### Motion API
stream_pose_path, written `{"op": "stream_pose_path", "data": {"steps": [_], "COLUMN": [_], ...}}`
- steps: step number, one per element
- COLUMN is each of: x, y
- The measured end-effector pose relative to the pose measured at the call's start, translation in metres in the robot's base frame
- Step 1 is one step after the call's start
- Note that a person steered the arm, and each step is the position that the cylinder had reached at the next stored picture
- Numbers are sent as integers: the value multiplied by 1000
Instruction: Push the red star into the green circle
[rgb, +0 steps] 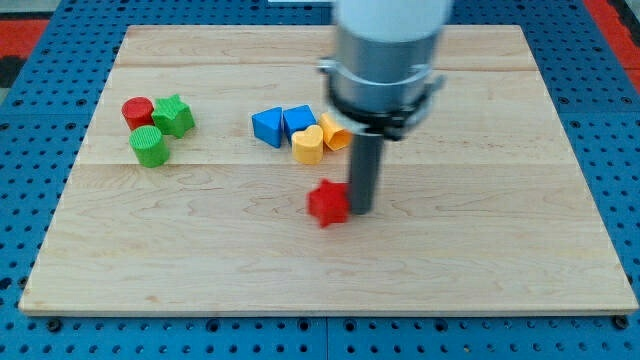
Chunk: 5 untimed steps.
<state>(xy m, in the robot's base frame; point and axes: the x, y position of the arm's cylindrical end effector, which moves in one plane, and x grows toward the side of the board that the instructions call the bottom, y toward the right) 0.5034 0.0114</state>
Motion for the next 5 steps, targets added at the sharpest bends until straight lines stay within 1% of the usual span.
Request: {"op": "stream_pose_path", "data": {"steps": [1, 3, 4, 5], "x": [0, 29, 19, -4], "y": [-88, -157, -206, -209]}}
